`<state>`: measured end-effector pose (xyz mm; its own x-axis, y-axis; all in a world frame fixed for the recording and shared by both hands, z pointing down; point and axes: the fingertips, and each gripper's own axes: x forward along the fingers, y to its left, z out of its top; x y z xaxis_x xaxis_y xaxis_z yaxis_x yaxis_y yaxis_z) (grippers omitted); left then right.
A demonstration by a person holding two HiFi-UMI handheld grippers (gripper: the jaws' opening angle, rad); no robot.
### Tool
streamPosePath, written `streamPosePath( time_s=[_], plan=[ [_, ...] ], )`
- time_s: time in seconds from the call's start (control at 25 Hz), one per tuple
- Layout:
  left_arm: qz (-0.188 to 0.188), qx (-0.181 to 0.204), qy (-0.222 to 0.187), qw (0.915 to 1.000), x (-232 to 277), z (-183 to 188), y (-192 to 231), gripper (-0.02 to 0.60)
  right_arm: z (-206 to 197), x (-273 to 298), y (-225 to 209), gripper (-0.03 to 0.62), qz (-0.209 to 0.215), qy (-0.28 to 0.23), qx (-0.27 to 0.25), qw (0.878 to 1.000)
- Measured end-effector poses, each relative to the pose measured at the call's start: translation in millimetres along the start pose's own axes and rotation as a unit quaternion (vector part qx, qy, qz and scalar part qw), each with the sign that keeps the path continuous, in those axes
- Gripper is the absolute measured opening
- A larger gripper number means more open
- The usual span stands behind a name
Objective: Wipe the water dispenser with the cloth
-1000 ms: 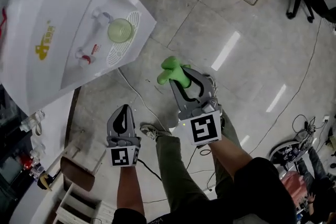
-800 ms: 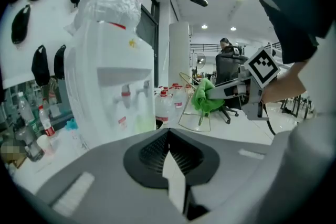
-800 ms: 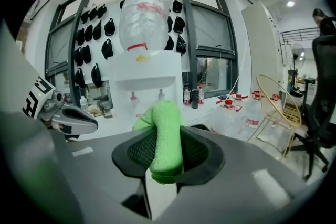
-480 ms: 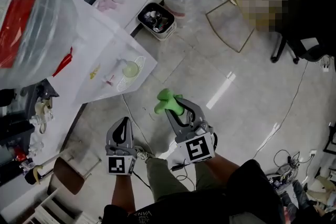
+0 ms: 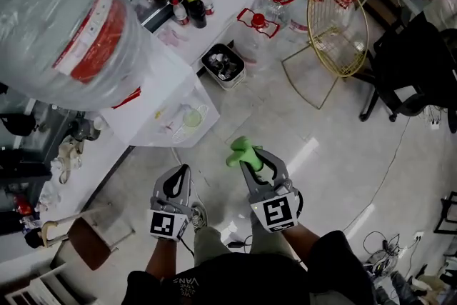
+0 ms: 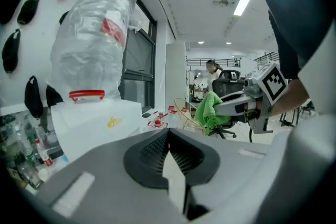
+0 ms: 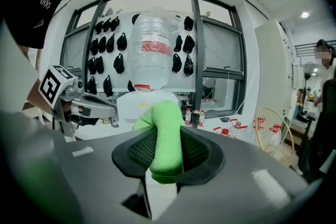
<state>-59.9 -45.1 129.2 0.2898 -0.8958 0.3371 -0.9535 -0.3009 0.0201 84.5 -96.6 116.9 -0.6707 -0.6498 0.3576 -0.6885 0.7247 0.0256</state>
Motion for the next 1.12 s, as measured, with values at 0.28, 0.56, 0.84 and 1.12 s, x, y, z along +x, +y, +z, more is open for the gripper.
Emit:
streamPosePath(
  time_s=[0.28,0.56,0.84,1.12],
  plan=[
    [-0.018,0.006,-0.043,0.9989,-29.4,36.9,18.6,0.002,32.6,-23.6,27.2,0.118,-0.047,-0.008,0.002,0.999],
    [-0.044,0.023,-0.068,0.9964,-70.8,52.1,34.1,0.002,56.2,-43.2,69.4,0.118,-0.075,-0.022,0.004,0.997],
    [-0.041,0.017,-0.077,0.9960,-109.4,56.9,54.9,0.002,79.0,-44.9,101.9,0.117,-0.079,-0.038,-0.009,0.996],
    [-0.028,0.002,-0.090,0.9956,-137.3,55.9,68.6,0.002,95.4,-45.2,123.3,0.117,-0.077,-0.051,-0.024,0.995]
  ],
)
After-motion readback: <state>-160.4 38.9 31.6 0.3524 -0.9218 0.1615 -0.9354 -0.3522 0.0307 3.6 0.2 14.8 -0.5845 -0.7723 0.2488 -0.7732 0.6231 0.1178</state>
